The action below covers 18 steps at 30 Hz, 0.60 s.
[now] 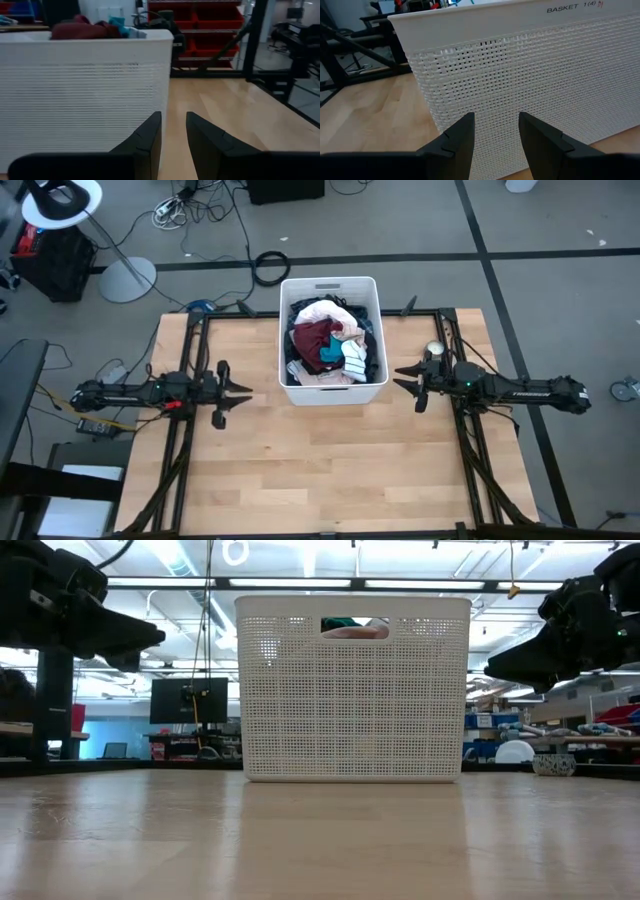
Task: Sort clothes
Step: Return to Home Position
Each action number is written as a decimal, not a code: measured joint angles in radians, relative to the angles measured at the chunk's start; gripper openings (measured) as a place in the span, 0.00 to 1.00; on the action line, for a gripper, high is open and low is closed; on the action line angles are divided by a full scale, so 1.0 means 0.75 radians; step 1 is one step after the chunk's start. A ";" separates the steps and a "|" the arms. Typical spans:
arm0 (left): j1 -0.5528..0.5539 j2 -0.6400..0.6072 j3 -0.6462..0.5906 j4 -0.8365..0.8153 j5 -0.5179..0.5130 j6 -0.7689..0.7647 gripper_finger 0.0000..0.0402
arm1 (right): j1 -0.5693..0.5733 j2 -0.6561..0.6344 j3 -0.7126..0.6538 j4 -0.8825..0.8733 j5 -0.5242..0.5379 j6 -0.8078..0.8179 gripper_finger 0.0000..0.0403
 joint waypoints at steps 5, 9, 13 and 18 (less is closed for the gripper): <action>-0.001 0.015 0.000 -0.008 0.072 -0.006 0.24 | 0.000 0.000 0.000 0.000 0.000 0.000 0.39; -0.001 0.015 -0.001 0.017 0.071 -0.008 0.24 | 0.000 0.000 0.000 0.000 0.000 -0.001 0.39; -0.001 0.015 -0.001 0.062 0.071 -0.010 0.24 | 0.000 0.000 0.000 0.000 0.000 -0.001 0.39; -0.001 0.015 -0.001 0.067 0.072 -0.010 0.24 | 0.000 0.001 0.000 0.000 0.000 -0.001 0.39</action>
